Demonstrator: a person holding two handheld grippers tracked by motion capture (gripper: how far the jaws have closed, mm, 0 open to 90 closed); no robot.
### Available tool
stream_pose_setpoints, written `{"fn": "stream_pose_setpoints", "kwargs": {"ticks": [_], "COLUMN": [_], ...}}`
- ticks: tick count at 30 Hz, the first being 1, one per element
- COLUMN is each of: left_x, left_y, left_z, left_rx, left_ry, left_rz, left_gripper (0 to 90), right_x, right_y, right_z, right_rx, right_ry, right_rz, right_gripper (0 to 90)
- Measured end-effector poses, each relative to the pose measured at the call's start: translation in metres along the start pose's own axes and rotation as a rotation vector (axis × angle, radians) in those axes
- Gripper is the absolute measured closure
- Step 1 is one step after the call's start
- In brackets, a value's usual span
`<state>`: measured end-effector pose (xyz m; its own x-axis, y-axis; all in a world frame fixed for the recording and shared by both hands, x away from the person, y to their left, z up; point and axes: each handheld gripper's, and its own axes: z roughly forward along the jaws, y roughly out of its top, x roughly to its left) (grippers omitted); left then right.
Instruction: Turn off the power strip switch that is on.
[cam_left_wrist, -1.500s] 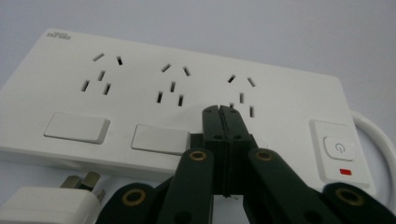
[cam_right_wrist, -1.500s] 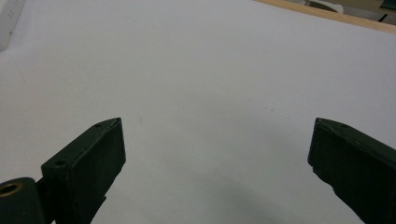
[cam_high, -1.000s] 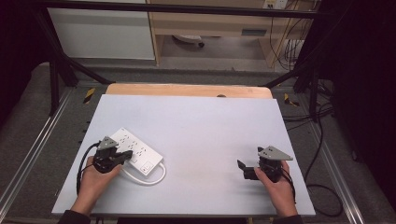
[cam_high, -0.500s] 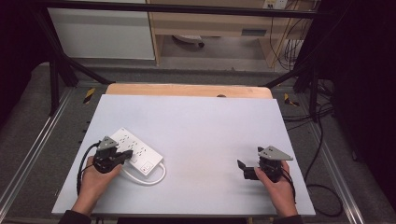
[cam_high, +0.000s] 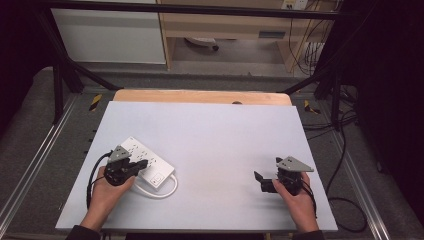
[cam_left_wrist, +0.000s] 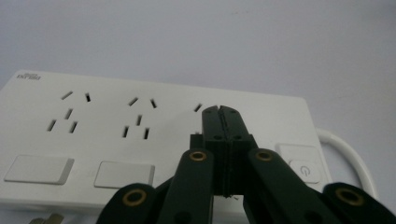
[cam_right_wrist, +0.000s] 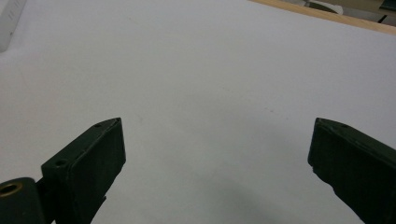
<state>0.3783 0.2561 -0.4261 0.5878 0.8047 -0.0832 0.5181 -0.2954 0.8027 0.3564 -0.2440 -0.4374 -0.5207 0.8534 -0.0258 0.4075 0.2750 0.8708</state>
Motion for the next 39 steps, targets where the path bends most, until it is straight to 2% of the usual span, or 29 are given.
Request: {"fn": "stream_pose_setpoints", "kwargs": {"ticks": [4, 12, 15, 19, 24, 31, 36, 39], "left_x": [-0.006, -0.012, -0.015, -0.014, -0.011, -0.012, -0.014, -0.015], "left_y": [0.003, 0.012, 0.014, 0.014, 0.015, 0.017, 0.017, 0.018], "left_z": [0.006, 0.017, 0.019, 0.018, 0.016, 0.014, 0.013, 0.014], "left_rx": [0.007, -0.01, -0.013, -0.024, -0.061, -0.109, -0.14, -0.152], "left_ry": [-0.006, -0.022, -0.016, -0.007, -0.008, 0.01, 0.005, 0.002], "left_rz": [0.028, 0.046, 0.052, 0.037, 0.013, 0.024, 0.025, 0.023], "left_gripper": [90.0, 90.0, 89.2, 81.7, 75.2, 62.3, 55.7, 48.8], "right_x": [0.0, 0.0, -0.001, -0.001, -0.001, -0.001, -0.001, 0.0], "right_y": [0.0, 0.0, 0.0, 0.0, 0.0, 0.0, 0.0, 0.0], "right_z": [0.0, 0.0, 0.0, 0.0, 0.0, 0.0, 0.0, 0.0], "right_rx": [0.0, -0.003, -0.003, -0.004, -0.003, -0.002, -0.002, -0.002], "right_ry": [0.0, 0.002, 0.002, 0.003, 0.003, 0.003, 0.003, 0.003], "right_rz": [-0.001, 0.0, 0.004, 0.003, 0.003, 0.002, 0.004, 0.003], "right_gripper": [4.5, 4.5, 4.5, 4.5, 4.5, 4.5, 4.5, 4.5]}}
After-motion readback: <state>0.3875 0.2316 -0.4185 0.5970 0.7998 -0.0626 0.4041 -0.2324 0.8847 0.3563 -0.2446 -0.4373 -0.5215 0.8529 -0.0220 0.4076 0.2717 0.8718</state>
